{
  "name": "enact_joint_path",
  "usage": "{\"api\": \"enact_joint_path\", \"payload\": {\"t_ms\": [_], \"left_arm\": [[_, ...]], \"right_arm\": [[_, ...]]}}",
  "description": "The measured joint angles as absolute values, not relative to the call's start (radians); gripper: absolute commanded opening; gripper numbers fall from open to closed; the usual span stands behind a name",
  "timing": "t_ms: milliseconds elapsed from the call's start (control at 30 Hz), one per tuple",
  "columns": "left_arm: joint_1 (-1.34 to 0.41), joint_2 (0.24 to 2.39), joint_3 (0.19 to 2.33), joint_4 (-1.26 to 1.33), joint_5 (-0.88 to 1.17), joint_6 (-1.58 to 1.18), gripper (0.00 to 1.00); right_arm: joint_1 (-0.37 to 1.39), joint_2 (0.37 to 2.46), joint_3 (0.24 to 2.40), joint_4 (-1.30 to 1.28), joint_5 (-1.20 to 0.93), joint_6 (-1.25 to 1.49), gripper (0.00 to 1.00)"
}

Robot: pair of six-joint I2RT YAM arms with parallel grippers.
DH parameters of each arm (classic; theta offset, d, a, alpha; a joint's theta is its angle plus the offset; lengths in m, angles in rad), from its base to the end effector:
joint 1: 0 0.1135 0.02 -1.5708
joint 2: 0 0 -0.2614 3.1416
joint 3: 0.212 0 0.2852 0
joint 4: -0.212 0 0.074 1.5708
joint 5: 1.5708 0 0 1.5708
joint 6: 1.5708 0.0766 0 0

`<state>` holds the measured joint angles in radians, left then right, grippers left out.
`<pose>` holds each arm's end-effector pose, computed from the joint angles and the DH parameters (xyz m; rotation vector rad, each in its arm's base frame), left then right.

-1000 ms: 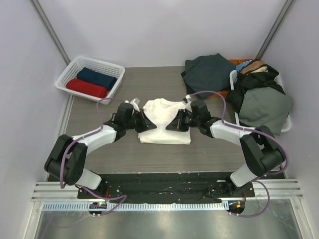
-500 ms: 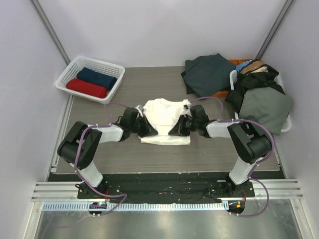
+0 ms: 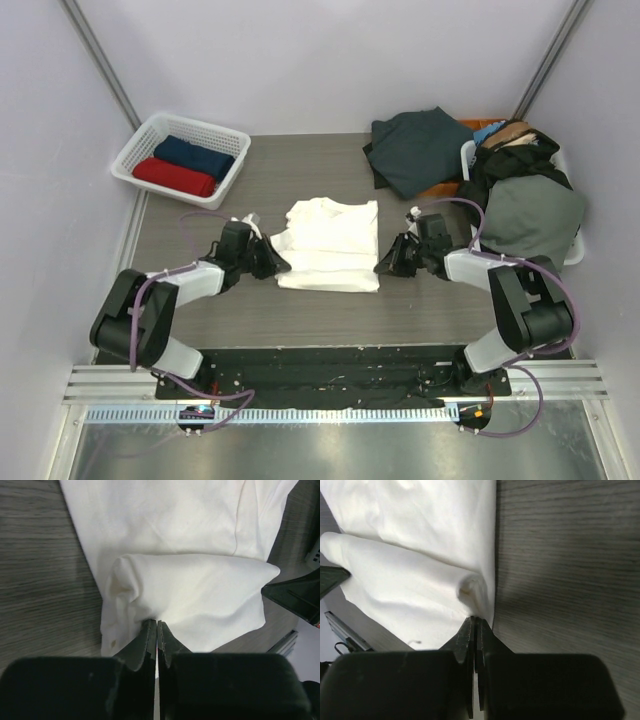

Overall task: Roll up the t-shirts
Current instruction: Roll the T-shirt to the center of the board.

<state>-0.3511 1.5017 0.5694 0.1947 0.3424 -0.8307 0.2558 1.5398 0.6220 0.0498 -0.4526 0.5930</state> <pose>0.2958 -0.1357 0.0879 -0.4015 2.4349 -0.9599 0.3024 0.1137 0.0808 0.2142 2.5319 0.9135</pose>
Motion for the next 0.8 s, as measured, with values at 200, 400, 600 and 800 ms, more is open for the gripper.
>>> {"api": "enact_joint_path", "payload": {"t_ms": [200,400,600,800], "left_arm": [[-0.344,1.31,0.57,0.029,0.243,-0.743,0.31],[-0.344,1.172,0.537,-0.036,0.197,-0.693,0.41],[-0.355,1.147,0.449,-0.078,0.204,-0.66,0.41],[-0.391,1.135,0.432,-0.081,0.21,-0.645,0.41]], "right_arm": [[0.255,1.412,0.624,-0.109,-0.359,0.538,0.41],[0.284,1.25,0.612,-0.186,-0.299,0.487,0.45],[0.392,1.204,0.558,-0.212,-0.278,0.471,0.43],[0.481,1.219,0.552,-0.222,-0.231,0.464,0.41]]}}
